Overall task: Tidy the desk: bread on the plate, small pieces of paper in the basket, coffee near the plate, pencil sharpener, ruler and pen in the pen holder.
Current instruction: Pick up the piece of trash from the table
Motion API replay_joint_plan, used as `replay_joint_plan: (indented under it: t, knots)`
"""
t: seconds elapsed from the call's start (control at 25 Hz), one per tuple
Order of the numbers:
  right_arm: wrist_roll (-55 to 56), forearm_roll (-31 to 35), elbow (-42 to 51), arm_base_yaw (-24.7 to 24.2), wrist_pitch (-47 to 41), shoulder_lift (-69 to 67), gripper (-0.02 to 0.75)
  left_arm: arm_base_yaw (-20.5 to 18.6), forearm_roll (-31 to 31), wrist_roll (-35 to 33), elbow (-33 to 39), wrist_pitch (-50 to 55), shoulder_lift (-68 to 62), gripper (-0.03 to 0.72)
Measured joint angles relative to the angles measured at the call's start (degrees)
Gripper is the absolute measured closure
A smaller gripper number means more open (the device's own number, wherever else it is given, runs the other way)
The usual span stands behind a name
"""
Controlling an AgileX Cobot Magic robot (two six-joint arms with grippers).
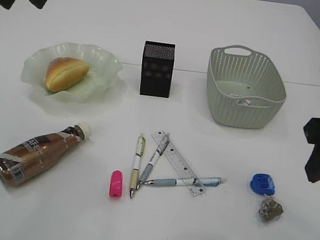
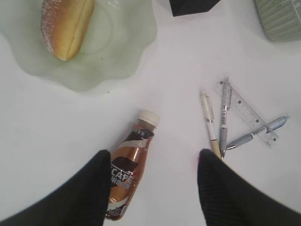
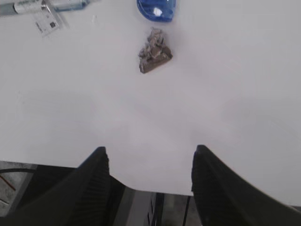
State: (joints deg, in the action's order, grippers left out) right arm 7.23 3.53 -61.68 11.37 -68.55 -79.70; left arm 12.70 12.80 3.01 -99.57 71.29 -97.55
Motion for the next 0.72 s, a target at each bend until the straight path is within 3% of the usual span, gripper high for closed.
replay_joint_plan:
  t: [0.24, 0.72]
  knots:
    - [-0.14, 0.02, 0.0, 0.0, 6.08, -6.03, 0.292, 0.0, -3.5, 0.0, 0.0, 0.1, 2.51, 0.262]
    - [-0.37, -0.41, 0.0, 0.0, 12.26, -21.92, 0.292, 0.0, -3.86, -0.08, 0.0, 0.42, 10.13, 0.262]
